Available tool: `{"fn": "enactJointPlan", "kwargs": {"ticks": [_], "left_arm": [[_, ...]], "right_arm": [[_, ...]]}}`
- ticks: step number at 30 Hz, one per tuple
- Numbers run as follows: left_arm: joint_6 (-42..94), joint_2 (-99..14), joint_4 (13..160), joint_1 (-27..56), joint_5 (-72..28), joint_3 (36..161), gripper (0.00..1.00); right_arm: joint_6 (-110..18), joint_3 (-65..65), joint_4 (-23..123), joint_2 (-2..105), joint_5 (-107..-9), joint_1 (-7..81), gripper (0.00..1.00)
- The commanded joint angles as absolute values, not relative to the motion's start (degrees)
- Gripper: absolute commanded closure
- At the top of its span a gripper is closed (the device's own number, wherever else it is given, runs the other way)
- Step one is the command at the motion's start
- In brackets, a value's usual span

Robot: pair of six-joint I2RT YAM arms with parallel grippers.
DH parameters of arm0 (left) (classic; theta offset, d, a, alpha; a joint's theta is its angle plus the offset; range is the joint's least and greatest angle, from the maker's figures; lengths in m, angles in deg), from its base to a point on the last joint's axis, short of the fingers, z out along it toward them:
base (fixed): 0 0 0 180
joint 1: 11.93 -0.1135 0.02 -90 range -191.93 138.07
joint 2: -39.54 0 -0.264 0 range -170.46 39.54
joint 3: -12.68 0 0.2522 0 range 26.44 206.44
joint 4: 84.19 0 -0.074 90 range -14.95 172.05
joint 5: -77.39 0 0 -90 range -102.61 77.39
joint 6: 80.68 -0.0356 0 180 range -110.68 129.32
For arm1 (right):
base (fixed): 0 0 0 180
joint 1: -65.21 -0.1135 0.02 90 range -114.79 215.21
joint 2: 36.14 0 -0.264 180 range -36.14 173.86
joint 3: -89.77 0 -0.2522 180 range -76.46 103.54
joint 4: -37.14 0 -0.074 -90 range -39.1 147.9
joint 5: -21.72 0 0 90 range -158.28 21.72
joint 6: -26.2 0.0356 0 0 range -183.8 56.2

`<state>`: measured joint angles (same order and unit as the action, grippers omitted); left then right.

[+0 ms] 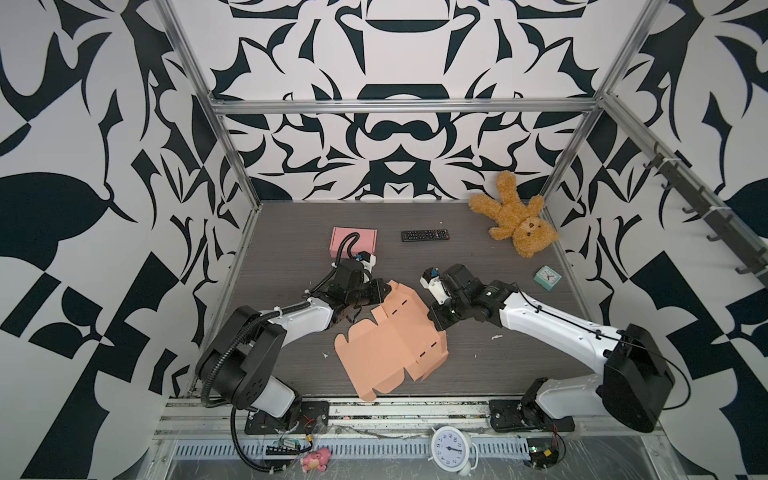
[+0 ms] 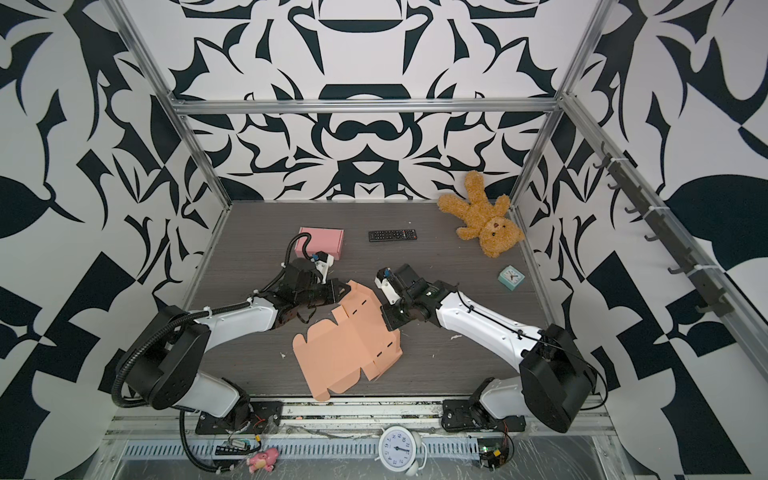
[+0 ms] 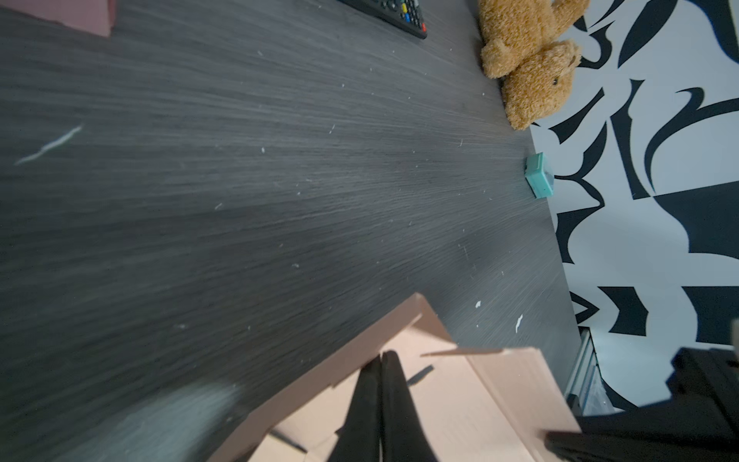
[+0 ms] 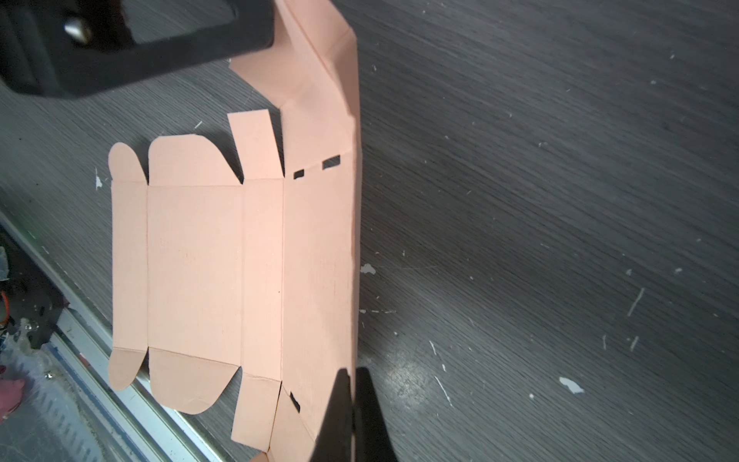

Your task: Fold the paper box

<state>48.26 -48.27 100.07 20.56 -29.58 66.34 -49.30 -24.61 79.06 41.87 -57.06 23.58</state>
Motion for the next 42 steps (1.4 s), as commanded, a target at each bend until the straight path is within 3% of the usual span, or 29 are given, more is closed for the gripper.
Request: {"fn": "enactJointPlan", "kwargs": {"ticks": [1,28,42], "left_arm": [[47.49,-50.51,101.53,20.24,-32.05,69.11,0.94],[39.67,-45.12,89.49,22.54,-35.38,71.97,0.88],[40.87,-45.75,90.4,26.39,-34.41,72.32,0.88]], "right_arm": [[-50.5,-22.02,79.56,40.72,-58.0,23.07,1.0],[-52.11,-18.7,81.21,43.48,-59.54,22.87,1.0],[-52.57,-17.58,82.04,43.69,-59.91,22.79,1.0]]}}
